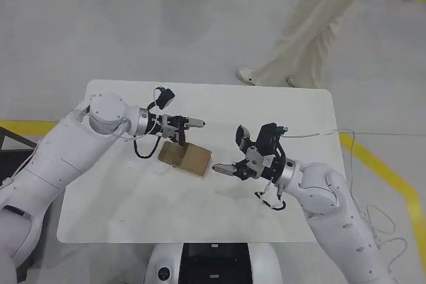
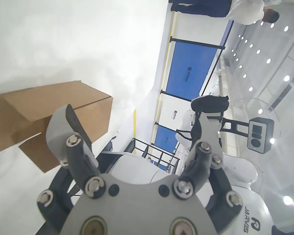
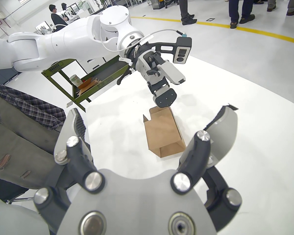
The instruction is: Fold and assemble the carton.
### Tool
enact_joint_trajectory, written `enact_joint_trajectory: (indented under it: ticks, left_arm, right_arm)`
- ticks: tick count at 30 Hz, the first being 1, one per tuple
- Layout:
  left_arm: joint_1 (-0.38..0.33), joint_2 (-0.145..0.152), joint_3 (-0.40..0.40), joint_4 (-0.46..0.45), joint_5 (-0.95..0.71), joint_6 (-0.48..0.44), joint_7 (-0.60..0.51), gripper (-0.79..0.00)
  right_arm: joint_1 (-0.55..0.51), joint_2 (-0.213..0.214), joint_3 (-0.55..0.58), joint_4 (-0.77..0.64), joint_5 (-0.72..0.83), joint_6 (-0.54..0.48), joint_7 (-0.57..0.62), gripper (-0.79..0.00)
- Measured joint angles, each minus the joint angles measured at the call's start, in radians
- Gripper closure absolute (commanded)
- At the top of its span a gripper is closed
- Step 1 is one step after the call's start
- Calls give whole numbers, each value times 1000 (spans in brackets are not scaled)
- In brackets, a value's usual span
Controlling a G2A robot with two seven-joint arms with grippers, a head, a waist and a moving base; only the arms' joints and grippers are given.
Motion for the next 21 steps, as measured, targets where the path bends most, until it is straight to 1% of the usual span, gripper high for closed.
enact_joint_trajectory:
  ticks: [4,11,17,21]
  left_arm:
    - [50,25,-71,18,-51,-32,5,-785]
    - [182,85,-252,3,-176,-121,25,-785]
    - [294,129,-399,-16,-231,-138,41,-785]
    - [361,149,-479,-25,-264,-148,53,-785]
  right_arm:
    - [32,-5,-47,26,-21,-1,12,-785]
    - [149,-32,-191,109,-87,48,61,-785]
    - [249,-62,-313,179,-126,110,117,-785]
    - [304,-81,-366,220,-137,136,130,-785]
